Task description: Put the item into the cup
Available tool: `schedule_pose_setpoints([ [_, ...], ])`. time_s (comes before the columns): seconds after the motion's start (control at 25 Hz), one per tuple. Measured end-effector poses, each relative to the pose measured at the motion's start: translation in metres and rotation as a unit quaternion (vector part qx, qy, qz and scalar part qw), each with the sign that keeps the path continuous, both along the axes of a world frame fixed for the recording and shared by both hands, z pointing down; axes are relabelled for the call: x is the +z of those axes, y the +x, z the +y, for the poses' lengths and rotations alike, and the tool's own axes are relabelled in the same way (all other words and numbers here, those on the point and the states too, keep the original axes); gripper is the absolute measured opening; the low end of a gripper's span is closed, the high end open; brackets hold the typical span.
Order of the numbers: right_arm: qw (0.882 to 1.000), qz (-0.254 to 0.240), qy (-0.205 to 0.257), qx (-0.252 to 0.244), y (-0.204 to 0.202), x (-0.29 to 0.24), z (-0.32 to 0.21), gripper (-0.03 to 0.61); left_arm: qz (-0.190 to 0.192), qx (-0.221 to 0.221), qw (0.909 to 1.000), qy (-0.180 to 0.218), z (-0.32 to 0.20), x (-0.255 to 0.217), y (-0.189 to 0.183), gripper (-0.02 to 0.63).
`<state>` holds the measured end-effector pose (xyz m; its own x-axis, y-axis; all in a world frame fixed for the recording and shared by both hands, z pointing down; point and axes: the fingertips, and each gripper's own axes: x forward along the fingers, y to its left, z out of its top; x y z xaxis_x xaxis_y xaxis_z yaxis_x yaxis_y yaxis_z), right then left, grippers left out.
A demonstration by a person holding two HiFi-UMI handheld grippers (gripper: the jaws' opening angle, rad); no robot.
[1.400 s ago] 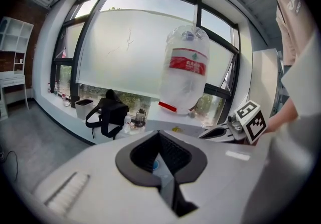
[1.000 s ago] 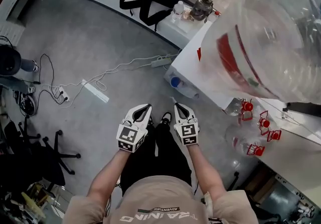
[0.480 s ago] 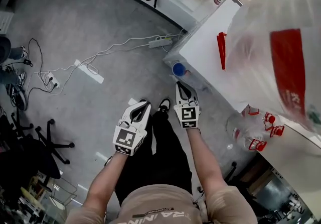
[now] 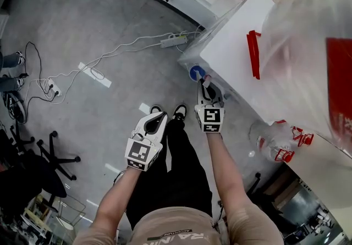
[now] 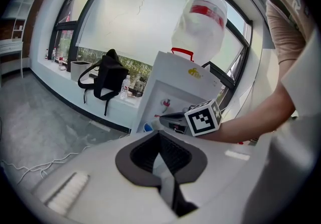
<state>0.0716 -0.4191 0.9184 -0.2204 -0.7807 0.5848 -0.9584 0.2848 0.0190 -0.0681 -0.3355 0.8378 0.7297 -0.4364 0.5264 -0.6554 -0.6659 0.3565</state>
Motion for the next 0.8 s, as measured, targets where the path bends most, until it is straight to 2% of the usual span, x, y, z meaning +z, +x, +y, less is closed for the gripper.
schedule_pose_setpoints([
  [0.28, 1.000, 0.008, -0.008, 0.014, 0.007, 0.016, -0.009, 0.011, -0.001, 0.018, 0.9998, 0.000, 0.010, 0.005, -0.002, 0.008],
  [0.52, 0.999, 0.029, -0.029, 0.019, 0.008, 0.037, -0.016, 0.011, -0.011, 0.004, 0.9999, -0.004, 0.008, 0.011, -0.020, 0.008],
  [0.8, 0.999, 0.049, -0.021, 0.013, 0.008, 0.037, -0.015, 0.012, -0.011, -0.012, 0.9997, -0.015, 0.007, 0.016, -0.031, 0.008],
])
